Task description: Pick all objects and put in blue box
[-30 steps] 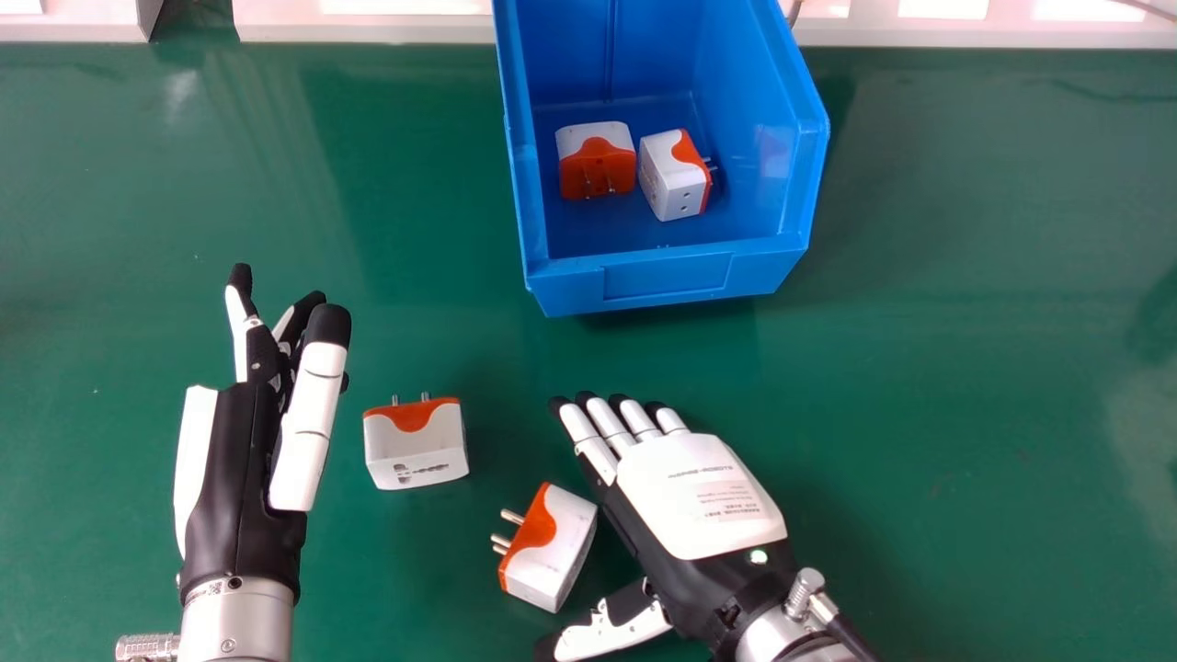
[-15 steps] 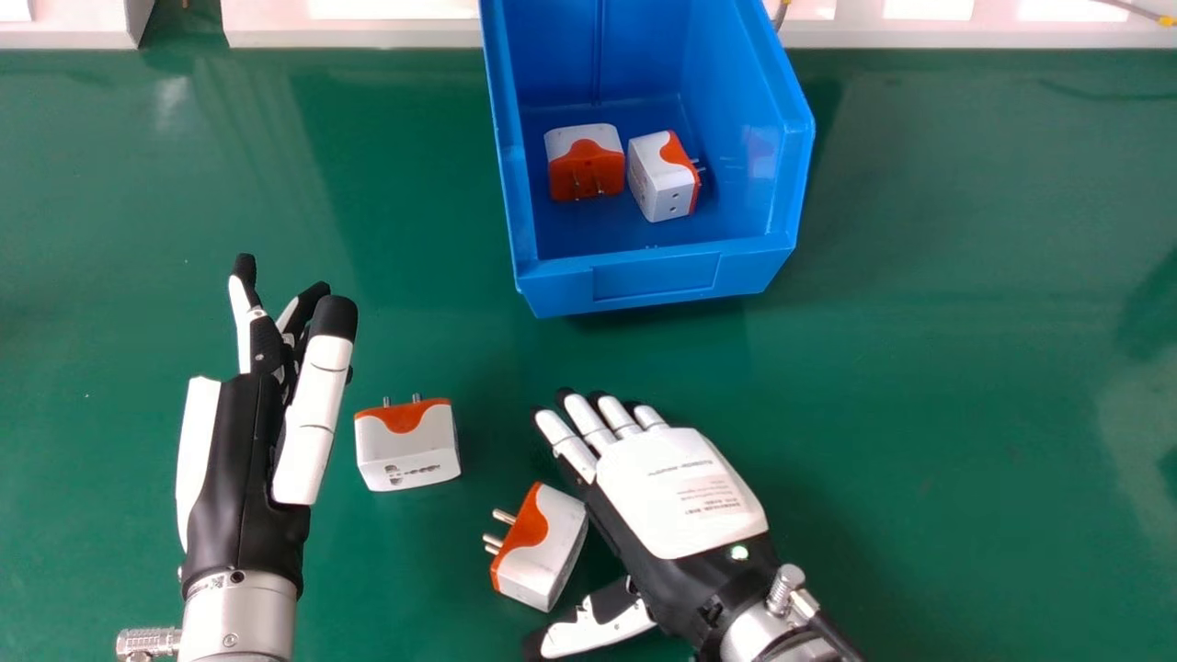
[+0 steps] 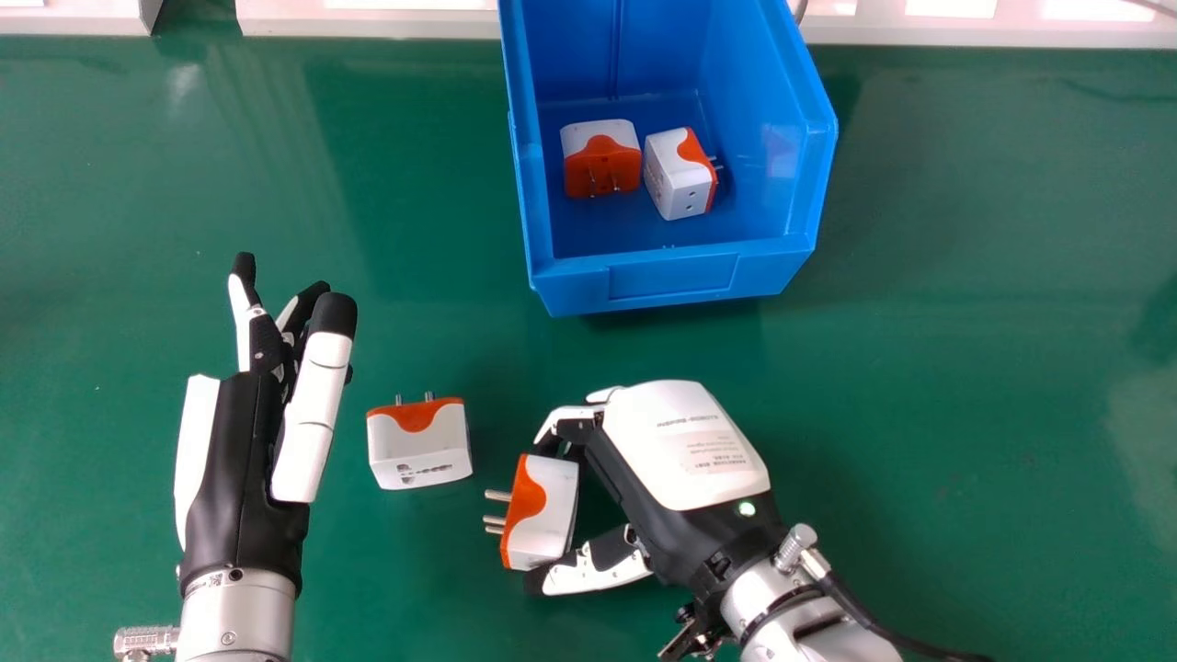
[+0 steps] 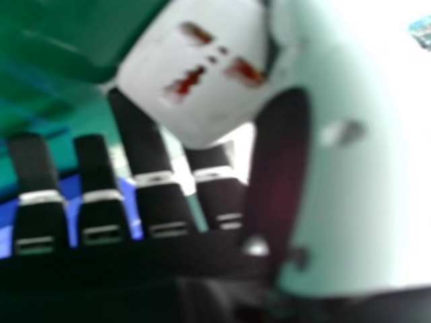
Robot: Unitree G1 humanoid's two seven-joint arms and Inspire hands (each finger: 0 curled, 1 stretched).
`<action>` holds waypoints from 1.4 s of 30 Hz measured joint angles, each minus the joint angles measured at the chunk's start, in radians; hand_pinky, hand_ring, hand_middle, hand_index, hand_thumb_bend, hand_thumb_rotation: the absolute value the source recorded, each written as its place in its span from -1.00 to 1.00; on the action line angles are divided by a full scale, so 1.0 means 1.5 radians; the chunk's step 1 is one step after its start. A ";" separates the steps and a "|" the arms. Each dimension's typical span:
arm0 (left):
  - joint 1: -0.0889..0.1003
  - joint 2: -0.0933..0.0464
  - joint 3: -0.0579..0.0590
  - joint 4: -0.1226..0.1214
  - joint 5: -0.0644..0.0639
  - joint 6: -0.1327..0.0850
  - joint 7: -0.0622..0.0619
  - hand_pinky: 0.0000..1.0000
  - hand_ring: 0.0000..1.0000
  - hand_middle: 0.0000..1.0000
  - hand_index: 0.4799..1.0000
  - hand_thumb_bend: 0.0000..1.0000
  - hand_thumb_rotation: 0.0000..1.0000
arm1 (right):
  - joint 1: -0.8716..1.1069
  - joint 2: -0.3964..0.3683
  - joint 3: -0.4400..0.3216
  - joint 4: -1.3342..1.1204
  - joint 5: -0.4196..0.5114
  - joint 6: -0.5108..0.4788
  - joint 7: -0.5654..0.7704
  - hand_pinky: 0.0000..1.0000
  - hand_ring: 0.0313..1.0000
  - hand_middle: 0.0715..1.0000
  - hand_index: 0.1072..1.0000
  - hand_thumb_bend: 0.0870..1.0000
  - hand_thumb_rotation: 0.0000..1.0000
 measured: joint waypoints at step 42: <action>-0.029 0.019 0.016 0.014 -0.016 0.007 -0.019 0.62 0.81 0.87 0.84 0.43 1.00 | -0.036 -0.047 -0.207 -0.254 0.081 -0.050 0.067 -0.97 -0.95 -0.92 -0.94 -0.42 -0.92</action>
